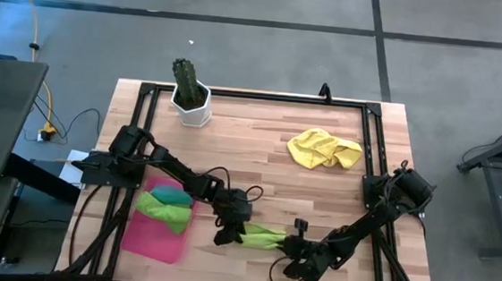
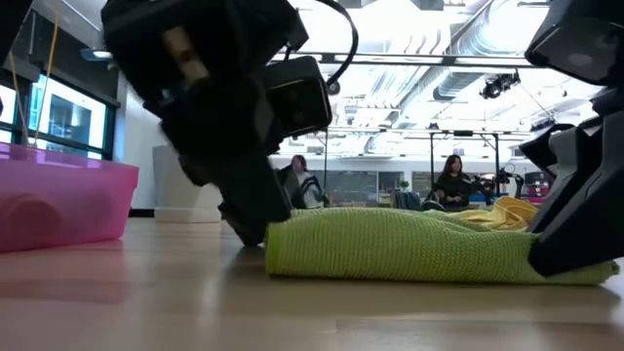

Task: Roll microfiber towels into tight, uniform cylinder then place into a basket
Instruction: Roll the light green towel

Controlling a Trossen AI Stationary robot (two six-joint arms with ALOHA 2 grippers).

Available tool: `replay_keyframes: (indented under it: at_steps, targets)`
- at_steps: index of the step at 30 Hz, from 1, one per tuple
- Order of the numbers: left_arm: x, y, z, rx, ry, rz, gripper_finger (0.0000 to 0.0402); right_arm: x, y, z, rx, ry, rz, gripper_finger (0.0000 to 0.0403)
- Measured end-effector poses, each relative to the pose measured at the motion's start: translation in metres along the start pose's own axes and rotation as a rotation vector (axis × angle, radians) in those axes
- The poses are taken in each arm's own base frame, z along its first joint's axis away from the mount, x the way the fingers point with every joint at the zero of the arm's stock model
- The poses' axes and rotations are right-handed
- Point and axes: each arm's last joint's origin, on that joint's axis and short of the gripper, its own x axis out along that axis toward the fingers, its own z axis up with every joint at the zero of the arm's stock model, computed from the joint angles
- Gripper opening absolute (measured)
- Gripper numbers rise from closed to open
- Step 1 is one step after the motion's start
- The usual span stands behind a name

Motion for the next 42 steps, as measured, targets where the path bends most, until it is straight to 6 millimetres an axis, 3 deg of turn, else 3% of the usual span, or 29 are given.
replay_keyframes:
  at_steps: [6,10,13,21,25,33,42]
  targets:
    - [-0.015,-0.009,0.012,0.348,-0.074,0.11,0.0158,-0.001,0.0,0.002,0.183,0.051,0.054,0.0007]
    - [-0.029,-0.029,0.022,0.506,-0.143,0.207,0.0158,-0.003,-0.005,0.01,0.382,0.09,0.077,0.0007]
    - [-0.033,-0.043,0.019,0.583,-0.129,0.276,0.0158,-0.006,-0.008,0.018,0.462,0.12,0.108,0.0003]
    - [-0.017,-0.077,-0.001,0.793,-0.114,0.429,0.0159,0.0,-0.02,0.028,0.625,0.229,0.155,0.0002]
    - [-0.006,-0.076,-0.003,0.83,-0.16,0.551,0.0159,0.004,-0.022,0.036,0.665,0.245,0.214,0.0002]
    - [0.011,-0.068,-0.013,0.798,-0.122,0.419,0.0159,0.007,-0.025,0.039,0.722,0.261,0.226,0.0002]
    - [0.025,-0.049,-0.019,0.699,-0.123,0.448,0.0159,0.007,-0.025,0.04,0.674,0.233,0.231,0.0003]
